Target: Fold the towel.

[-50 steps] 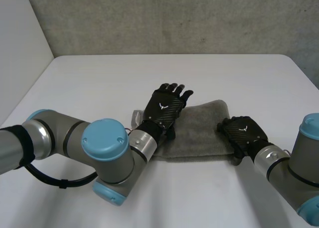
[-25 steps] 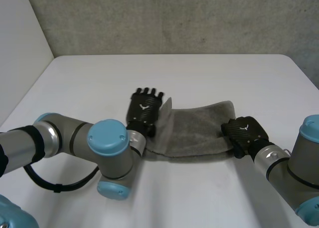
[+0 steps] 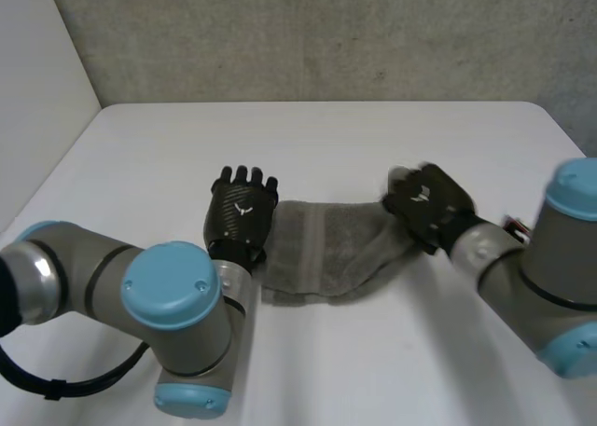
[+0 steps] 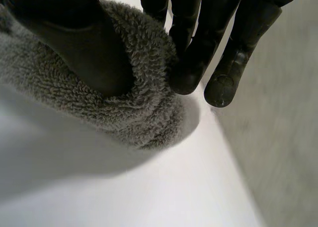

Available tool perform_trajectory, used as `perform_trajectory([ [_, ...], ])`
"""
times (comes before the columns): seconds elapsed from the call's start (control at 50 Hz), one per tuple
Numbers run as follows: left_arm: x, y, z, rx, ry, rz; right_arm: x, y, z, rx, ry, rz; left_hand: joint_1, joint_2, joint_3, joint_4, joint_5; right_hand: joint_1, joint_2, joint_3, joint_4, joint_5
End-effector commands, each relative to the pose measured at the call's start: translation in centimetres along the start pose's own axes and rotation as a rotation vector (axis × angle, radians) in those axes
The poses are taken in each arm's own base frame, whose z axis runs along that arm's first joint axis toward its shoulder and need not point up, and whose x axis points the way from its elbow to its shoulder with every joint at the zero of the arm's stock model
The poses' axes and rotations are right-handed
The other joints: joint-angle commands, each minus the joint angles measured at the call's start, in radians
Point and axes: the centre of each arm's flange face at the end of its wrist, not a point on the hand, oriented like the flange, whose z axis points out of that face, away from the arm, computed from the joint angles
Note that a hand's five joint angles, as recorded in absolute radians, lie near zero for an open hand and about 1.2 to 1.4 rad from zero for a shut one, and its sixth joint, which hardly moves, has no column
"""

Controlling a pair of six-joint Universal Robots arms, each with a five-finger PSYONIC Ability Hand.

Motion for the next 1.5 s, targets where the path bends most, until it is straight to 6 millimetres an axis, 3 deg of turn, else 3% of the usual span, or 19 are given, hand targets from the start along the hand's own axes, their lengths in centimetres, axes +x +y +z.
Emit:
perform_trajectory([
  [0.02,-2.9,-3.5,-1.1,0.074,-0.059,-0.081,-6.2,-7.7,1.4,0.296,-0.185,-0.247,0.015,0.018,0.015,0.017,0.014,0.119,0.162,0.066,0.068,0.100],
  [0.14,-6.9,-4.3,-0.9,0.096,-0.159,-0.129,-14.4,-9.0,1.6,0.402,-0.460,-0.339,0.015,0.018,0.015,0.017,0.014,0.119,0.162,0.066,0.068,0.100],
  [0.24,-8.0,-4.0,-0.7,0.092,-0.184,-0.171,-16.0,-7.9,2.8,0.353,-0.476,-0.381,0.015,0.018,0.015,0.017,0.014,0.119,0.162,0.066,0.068,0.100],
  [0.26,-8.0,-4.0,-0.7,0.092,-0.184,-0.171,-15.7,-7.9,3.2,0.331,-0.436,-0.376,0.015,0.018,0.015,0.017,0.014,-0.101,-0.058,-0.154,-0.152,-0.120],
  [0.28,-8.1,-4.0,-0.7,0.091,-0.186,-0.184,-15.7,-7.9,3.2,0.330,-0.436,-0.375,0.015,0.018,0.015,0.017,0.014,-0.104,-0.060,-0.156,-0.154,-0.122],
  [0.3,-8.2,-3.9,-0.6,0.090,-0.187,-0.197,-14.9,-8.1,3.6,0.308,-0.377,-0.353,0.012,0.015,0.012,0.014,0.011,-0.630,-0.586,-0.683,-0.681,-0.648],
  [0.32,-8.2,-3.9,-0.6,0.090,-0.187,-0.197,-14.9,-8.1,3.7,0.308,-0.377,-0.353,0.012,0.015,0.012,0.014,0.011,-0.635,-0.591,-0.688,-0.686,-0.653],
  [0.36,-8.4,-3.9,-0.4,0.096,-0.191,-0.220,-12.0,-9.9,3.4,0.308,-0.247,-0.240,0.012,0.015,0.012,0.014,0.011,-1.103,-1.059,-1.156,-1.154,-1.122],
  [0.54,-8.3,-4.8,0.5,0.138,-0.164,-0.242,-5.7,-11.0,0.8,0.329,-0.081,0.213,0.012,0.015,0.012,0.014,0.011,-1.103,-1.059,-1.156,-1.154,-1.122],
  [0.58,-7.9,-4.7,0.8,0.139,-0.148,-0.259,-3.6,-9.9,0.2,0.283,-0.041,0.342,0.012,0.015,0.012,0.014,0.011,-1.103,-1.059,-1.156,-1.154,-1.122],
  [0.8,-5.2,-3.9,1.0,0.121,-0.036,-0.341,-0.6,-5.2,0.9,0.080,0.000,0.612,0.012,0.015,0.012,0.014,0.011,-1.103,-1.059,-1.156,-1.154,-1.122],
  [1.0,-0.8,0.8,-0.1,-0.070,0.118,-0.309,-4.0,-1.4,3.5,-0.114,-0.124,0.755,0.012,0.015,0.012,0.014,0.011,-1.103,-1.059,-1.156,-1.154,-1.122],
  [1.12,0.1,3.7,-1.0,-0.218,0.154,-0.274,-6.0,-0.3,4.3,-0.144,-0.197,0.767,0.006,0.009,0.007,0.008,0.005,-1.103,-1.059,-1.156,-1.154,-1.122],
  [1.24,0.0,4.5,-0.6,-0.247,0.150,-0.268,-6.4,0.1,4.9,-0.152,-0.202,0.761,0.000,0.003,0.001,0.002,-0.001,-1.103,-1.059,-1.156,-1.154,-1.122],
  [1.34,-0.2,3.5,-0.3,-0.217,0.145,-0.273,-5.2,-1.4,4.6,-0.111,-0.179,0.742,0.000,0.003,0.001,0.002,-0.001,-1.103,-1.059,-1.156,-1.154,-1.122],
  [1.4,-1.1,0.9,0.1,-0.144,0.128,-0.288,-3.9,-2.4,4.1,-0.076,-0.155,0.738,-0.003,0.000,-0.002,-0.001,-0.004,-1.103,-1.059,-1.156,-1.154,-1.122],
  [1.44,-2.7,-2.5,0.2,-0.045,0.101,-0.311,-0.2,-5.4,2.4,0.028,-0.084,0.725,-0.009,-0.006,-0.008,-0.007,-0.010,-1.103,-1.059,-1.156,-1.154,-1.122],
  [1.46,-2.7,-2.5,0.2,-0.045,0.101,-0.311,-0.2,-5.4,2.3,0.028,-0.084,0.725,-0.009,-0.006,-0.008,-0.007,-0.010,-1.103,-1.059,-1.156,-1.154,-1.122],
  [1.5,-3.3,-4.1,0.2,0.001,0.090,-0.320,3.1,-7.3,0.6,0.094,0.010,0.713,-0.011,-0.009,-0.011,-0.009,-0.013,-1.103,-1.059,-1.156,-1.154,-1.122],
])
